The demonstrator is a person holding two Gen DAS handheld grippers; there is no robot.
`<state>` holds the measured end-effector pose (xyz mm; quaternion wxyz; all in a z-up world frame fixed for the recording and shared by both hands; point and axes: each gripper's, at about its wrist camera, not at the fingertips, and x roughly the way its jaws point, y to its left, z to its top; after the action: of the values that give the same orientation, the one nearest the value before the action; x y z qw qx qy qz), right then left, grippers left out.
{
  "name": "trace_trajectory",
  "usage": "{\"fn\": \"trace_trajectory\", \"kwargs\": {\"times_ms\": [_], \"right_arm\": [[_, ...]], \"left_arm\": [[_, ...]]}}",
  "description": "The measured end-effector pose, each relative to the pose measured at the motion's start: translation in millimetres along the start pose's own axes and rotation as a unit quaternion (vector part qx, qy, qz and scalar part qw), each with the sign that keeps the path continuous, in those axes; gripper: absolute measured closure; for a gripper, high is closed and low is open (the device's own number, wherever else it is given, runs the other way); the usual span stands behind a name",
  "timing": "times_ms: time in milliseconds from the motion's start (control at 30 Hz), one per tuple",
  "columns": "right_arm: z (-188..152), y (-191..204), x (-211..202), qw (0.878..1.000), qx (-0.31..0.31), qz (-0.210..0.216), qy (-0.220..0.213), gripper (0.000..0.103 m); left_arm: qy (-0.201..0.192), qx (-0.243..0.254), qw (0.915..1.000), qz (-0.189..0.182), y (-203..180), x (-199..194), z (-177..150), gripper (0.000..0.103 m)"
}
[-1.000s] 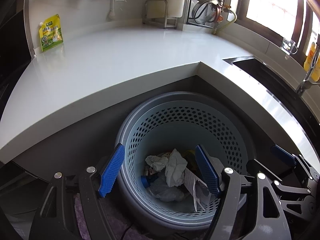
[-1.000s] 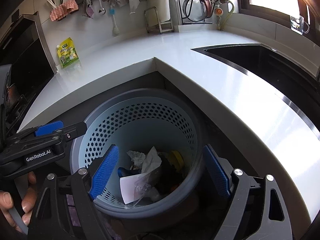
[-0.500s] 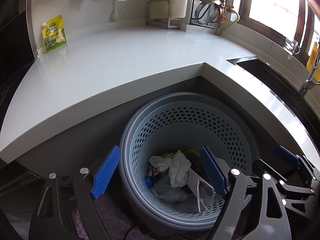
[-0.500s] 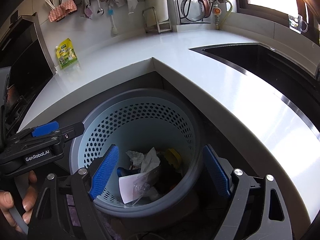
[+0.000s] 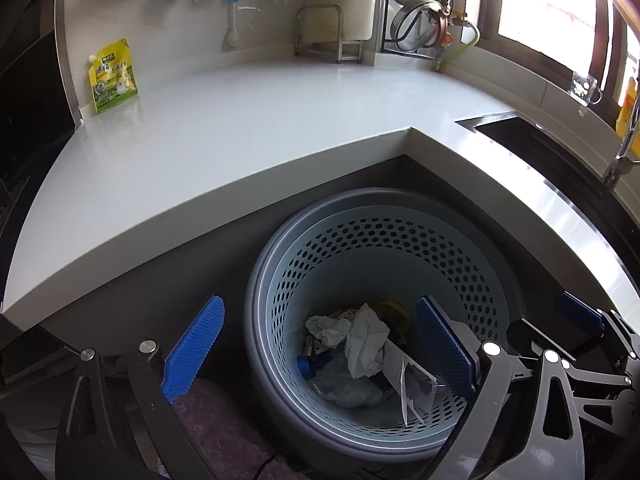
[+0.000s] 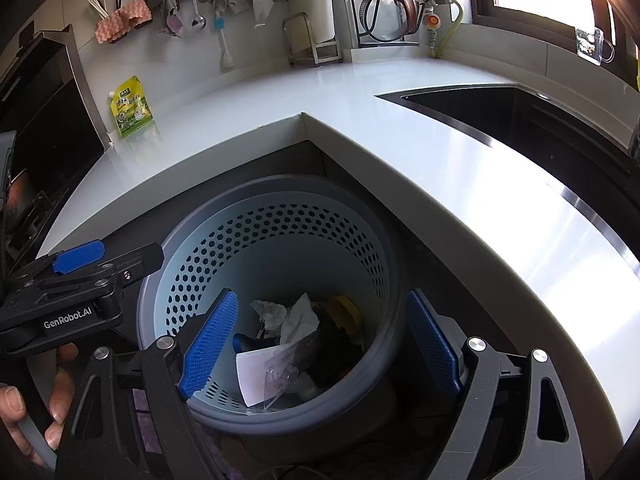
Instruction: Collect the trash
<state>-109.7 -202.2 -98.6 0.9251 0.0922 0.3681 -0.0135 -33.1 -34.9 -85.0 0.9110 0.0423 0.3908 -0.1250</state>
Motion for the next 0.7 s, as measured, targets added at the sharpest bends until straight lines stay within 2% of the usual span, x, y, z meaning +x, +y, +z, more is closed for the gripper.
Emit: {"fn": "trace_trajectory", "kwargs": {"times_ms": [700], "right_arm": [[-1.9,1.8,1.4,1.000,0.002,-0.001,0.003,0.021]], "left_arm": [[0.005,-0.002,1.0000,0.006,1.1,0.3,-0.7,0.008]]}}
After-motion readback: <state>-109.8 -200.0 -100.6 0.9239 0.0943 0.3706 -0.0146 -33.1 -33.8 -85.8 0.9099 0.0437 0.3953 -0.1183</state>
